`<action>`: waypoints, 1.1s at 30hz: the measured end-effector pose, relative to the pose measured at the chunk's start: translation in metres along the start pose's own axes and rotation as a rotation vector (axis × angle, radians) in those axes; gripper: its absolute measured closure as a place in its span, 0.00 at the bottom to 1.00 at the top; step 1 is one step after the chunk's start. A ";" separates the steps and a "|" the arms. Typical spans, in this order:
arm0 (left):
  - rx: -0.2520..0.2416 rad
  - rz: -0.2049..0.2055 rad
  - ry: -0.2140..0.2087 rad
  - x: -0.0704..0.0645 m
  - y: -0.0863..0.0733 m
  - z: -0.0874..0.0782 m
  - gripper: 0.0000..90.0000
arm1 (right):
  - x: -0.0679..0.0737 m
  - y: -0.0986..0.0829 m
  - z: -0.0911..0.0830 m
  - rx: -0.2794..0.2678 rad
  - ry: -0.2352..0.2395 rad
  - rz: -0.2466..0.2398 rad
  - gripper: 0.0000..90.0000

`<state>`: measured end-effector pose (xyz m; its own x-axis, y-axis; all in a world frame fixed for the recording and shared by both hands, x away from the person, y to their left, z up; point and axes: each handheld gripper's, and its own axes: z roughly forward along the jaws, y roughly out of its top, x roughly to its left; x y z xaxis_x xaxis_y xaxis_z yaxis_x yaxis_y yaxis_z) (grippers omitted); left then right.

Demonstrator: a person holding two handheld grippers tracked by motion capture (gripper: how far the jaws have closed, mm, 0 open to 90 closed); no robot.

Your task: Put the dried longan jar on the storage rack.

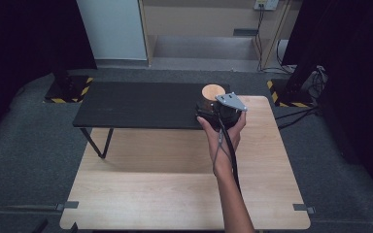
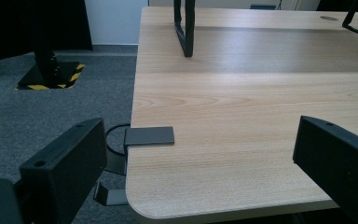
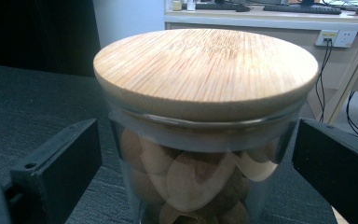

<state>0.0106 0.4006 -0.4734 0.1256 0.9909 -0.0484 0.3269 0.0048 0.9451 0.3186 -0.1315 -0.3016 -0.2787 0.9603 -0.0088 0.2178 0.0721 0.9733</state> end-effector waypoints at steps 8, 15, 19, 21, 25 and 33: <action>-0.003 0.000 -0.002 0.000 0.001 0.000 0.02 | -0.002 0.001 -0.005 0.004 0.010 0.014 0.01; -0.007 0.000 0.000 0.000 0.000 -0.001 0.02 | 0.000 -0.004 -0.025 -0.010 0.021 0.011 0.01; -0.009 -0.002 -0.002 0.000 0.000 0.000 0.02 | 0.007 -0.011 -0.049 -0.032 0.026 0.005 0.01; -0.010 0.000 -0.004 0.000 0.001 0.001 0.02 | 0.010 -0.016 -0.061 -0.042 0.027 0.003 0.01; -0.009 0.005 -0.008 0.000 0.001 0.002 0.02 | 0.015 -0.037 -0.091 -0.066 0.028 0.002 0.01; -0.003 0.021 -0.019 0.000 0.003 0.006 0.02 | 0.021 -0.078 -0.132 -0.062 0.016 0.025 0.01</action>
<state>0.0175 0.3994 -0.4724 0.1504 0.9880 -0.0351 0.3211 -0.0153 0.9469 0.1723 -0.1522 -0.3479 -0.2887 0.9572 0.0187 0.1669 0.0310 0.9855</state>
